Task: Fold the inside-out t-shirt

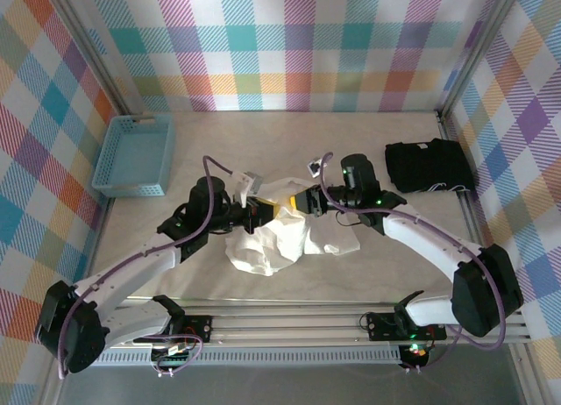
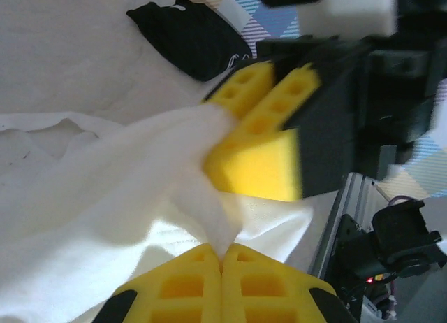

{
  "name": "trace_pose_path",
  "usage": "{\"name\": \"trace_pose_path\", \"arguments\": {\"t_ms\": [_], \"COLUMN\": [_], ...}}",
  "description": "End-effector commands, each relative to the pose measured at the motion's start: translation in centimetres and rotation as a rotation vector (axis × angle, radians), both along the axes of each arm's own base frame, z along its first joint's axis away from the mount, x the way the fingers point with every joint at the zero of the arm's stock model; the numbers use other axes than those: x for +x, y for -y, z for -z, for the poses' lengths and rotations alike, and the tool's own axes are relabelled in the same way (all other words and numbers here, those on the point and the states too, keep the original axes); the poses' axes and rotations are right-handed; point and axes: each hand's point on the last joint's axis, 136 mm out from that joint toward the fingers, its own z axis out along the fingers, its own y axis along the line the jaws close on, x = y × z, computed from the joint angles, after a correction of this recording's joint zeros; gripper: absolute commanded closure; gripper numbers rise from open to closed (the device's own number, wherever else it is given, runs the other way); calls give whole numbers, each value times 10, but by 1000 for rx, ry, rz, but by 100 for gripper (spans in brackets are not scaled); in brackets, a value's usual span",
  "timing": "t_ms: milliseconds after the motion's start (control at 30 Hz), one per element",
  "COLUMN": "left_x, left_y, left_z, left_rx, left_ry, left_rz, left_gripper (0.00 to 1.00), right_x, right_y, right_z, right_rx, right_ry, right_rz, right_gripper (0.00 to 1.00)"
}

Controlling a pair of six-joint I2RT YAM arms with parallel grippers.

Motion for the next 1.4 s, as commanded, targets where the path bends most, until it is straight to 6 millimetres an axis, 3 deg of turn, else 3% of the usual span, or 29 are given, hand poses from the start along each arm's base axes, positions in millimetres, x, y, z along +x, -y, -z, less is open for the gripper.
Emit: {"name": "trace_pose_path", "arguments": {"t_ms": [0,167,367,500,800,867,933,1033,1133,1200,1367], "left_x": [-2,4,1,1,0,0,2,10,20,24,19], "left_y": [-5,-17,-6,-3,4,3,1,-11,-29,-38,-39], "left_z": [-40,-30,-49,-51,-54,-54,-54,-50,-44,-39,-24], "left_rx": [-14,95,55,73,58,58,62,83,117,140,176], "left_ry": [-3,-200,-186,-176,-182,-178,-170,-144,-103,-84,-74], "left_rz": [-69,-226,-192,-189,-182,-184,-195,-274,-376,-412,-369], "left_gripper": [100,100,100,100,100,100,100,100,90,77,55], "right_x": [22,0,-47,-54,-37,-31,-26,-31,-43,-49,-49], "right_y": [43,53,23,0,-36,-37,-33,-28,-23,-19,-8], "right_z": [10,-26,-48,-41,-3,3,5,1,-7,-12,-20], "right_rx": [-305,-229,1,43,-56,-69,-90,-69,18,72,176], "right_ry": [132,334,361,326,267,252,267,301,303,288,248], "right_rz": [211,177,-68,-121,-34,2,27,-25,-132,-187,-223], "right_gripper": [69,53,39,31,22,32,62,96,100,100,100]}}
